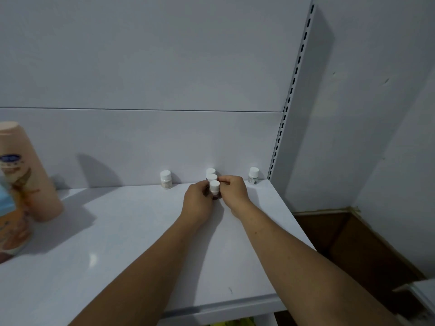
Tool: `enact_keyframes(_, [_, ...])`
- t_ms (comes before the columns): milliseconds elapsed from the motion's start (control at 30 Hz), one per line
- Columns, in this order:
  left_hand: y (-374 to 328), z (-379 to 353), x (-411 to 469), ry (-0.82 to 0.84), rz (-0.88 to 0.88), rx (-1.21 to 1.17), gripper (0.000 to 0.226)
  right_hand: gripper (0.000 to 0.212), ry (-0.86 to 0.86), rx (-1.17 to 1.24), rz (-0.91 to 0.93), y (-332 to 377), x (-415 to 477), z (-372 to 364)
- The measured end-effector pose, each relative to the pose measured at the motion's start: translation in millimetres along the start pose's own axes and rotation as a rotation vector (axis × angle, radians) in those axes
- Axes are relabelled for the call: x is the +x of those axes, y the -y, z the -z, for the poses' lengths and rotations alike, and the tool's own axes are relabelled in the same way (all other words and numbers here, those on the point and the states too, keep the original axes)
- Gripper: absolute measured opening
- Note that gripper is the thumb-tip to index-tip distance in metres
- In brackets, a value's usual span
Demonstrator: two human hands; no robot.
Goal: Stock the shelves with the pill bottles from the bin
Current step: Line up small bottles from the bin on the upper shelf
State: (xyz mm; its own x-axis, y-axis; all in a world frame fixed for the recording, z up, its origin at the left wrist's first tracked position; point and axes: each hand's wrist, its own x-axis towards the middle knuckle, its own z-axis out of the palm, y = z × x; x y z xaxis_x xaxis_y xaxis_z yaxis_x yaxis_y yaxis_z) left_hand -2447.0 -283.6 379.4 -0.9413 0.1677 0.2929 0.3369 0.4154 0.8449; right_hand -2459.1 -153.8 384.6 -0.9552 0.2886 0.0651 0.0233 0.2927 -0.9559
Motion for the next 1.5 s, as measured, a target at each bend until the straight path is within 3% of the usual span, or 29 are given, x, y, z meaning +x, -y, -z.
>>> enact_keyframes(433, [-4,0,0,0.007,0.053,0.001,0.021,0.033,0.007,-0.062,0.016,2,-2,4])
enact_keyframes(733, [-22,16,-22,0.012,0.046,0.078,0.033,0.027,-0.058,-0.239,0.038,16,-27,24])
enact_keyframes(833, [-37,31,-39,0.001,0.036,0.128,0.015,0.031,-0.018,-0.24,0.044,26,-51,41])
enact_keyframes(900, [-55,43,-56,0.009,0.005,0.16,0.045,0.036,0.002,-0.22,0.065,31,-70,54])
enact_keyframes(933, [-65,50,-66,0.024,-0.019,0.183,0.049,0.038,0.017,-0.227,0.081,34,-81,60])
enact_keyframes(1133, [-112,70,-130,0.079,-0.144,0.444,0.057,0.051,0.161,-0.418,0.231,59,-168,104])
enact_keyframes(1333, [-138,66,-212,0.073,-0.281,0.67,0.066,0.053,0.201,-0.757,0.435,64,-262,149])
enact_keyframes(1500, [-131,48,-288,0.114,-0.288,0.695,0.065,0.051,0.224,-0.771,0.517,30,-324,175])
